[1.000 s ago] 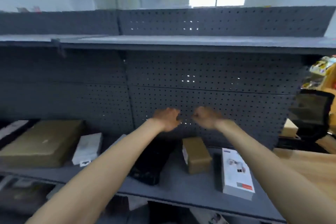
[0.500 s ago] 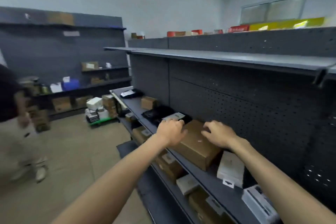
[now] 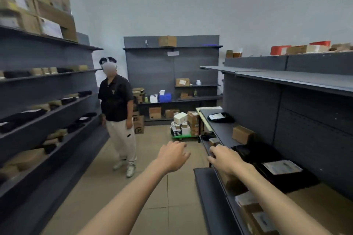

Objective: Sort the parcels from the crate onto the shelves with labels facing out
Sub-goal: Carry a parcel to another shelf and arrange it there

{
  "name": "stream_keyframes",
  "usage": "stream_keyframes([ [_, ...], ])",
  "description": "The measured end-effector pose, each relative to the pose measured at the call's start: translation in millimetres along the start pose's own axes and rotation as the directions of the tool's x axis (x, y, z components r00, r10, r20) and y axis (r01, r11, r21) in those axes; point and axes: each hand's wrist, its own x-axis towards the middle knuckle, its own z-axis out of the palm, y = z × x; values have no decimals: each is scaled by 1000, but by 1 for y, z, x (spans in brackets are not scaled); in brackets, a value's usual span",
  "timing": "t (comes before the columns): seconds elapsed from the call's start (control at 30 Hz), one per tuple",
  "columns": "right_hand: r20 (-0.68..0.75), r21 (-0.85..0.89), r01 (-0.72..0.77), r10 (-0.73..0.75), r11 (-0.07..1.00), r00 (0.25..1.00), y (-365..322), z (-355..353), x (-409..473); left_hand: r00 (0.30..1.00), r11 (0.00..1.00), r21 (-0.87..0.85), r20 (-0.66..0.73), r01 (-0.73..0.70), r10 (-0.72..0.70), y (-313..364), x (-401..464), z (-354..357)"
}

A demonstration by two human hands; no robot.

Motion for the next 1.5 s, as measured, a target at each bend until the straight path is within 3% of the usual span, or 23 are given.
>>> stream_keyframes([
  [0.5, -13, -12, 111, -112, 994, 994, 45, 22, 229, 995, 994, 57, 31, 95, -97, -52, 193, 24],
  [0.9, 40, -60, 132, -130, 989, 991, 35, 57, 415, 991, 991, 65, 60, 116, -120, -148, 349, 58],
  [1.23, -24, -111, 22, -24, 994, 999, 21, 48, 584, 1000, 999, 19, 12, 27, -27, -242, 523, 56],
  [1.5, -11, -122, -40, 39, 992, 999, 42, 75, 699, 997, 997, 3, 27, -72, 72, -284, 651, 93],
])
